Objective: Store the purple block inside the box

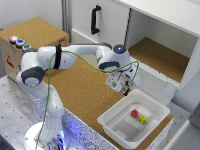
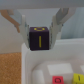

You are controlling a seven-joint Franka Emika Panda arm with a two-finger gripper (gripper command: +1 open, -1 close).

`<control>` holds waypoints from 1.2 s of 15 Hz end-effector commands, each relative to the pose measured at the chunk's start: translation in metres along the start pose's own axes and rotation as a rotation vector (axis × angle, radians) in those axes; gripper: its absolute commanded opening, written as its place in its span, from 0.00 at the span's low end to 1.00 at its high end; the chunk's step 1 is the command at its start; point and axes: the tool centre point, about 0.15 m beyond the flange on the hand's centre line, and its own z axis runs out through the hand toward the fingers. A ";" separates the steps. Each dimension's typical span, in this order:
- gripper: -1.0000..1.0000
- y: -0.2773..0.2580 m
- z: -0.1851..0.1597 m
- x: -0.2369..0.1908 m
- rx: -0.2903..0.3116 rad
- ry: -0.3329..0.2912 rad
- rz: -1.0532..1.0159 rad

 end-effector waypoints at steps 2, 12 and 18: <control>0.00 0.035 0.068 -0.008 -0.010 -0.014 0.009; 0.00 0.030 0.162 0.040 -0.028 0.001 -0.117; 0.00 0.037 0.186 0.058 0.059 0.015 -0.115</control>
